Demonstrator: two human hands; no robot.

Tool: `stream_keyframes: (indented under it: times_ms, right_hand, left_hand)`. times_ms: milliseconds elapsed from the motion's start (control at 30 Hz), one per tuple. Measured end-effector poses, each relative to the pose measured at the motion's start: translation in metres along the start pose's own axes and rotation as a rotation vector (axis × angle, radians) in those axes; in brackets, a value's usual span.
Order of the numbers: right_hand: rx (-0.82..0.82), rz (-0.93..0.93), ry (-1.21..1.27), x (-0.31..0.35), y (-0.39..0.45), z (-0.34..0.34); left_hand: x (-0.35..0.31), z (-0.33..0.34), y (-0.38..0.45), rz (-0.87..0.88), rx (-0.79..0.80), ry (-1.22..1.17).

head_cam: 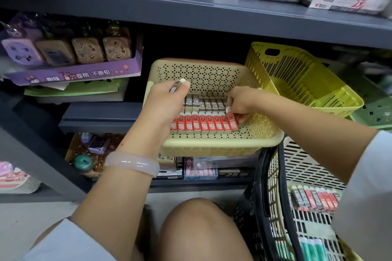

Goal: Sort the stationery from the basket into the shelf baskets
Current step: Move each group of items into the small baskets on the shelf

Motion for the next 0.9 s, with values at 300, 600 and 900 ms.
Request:
stream_keyframes:
  times_ms: [300, 600, 900]
  right_hand:
    - [0.003, -0.006, -0.014, 0.0, 0.002, 0.004]
    - [0.005, -0.22, -0.447, -0.013, -0.015, 0.009]
    - [-0.122, -0.267, -0.423, -0.014, -0.013, 0.014]
  left_hand:
    - [-0.003, 0.0, 0.002, -0.068, -0.024, -0.085]
    - [-0.003, 0.0, 0.0, -0.066, 0.005, -0.096]
    - [-0.003, 0.001, -0.004, -0.04, 0.042, 0.01]
Point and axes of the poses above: each hand's wrist, its own y-axis towards the middle knuckle, its own z-axis out of the palm, x = y × z, the point moved 1 cm from there along y, towards the middle knuckle, and after that the axes turned 8 degrees about z, right-handed, at the moved point
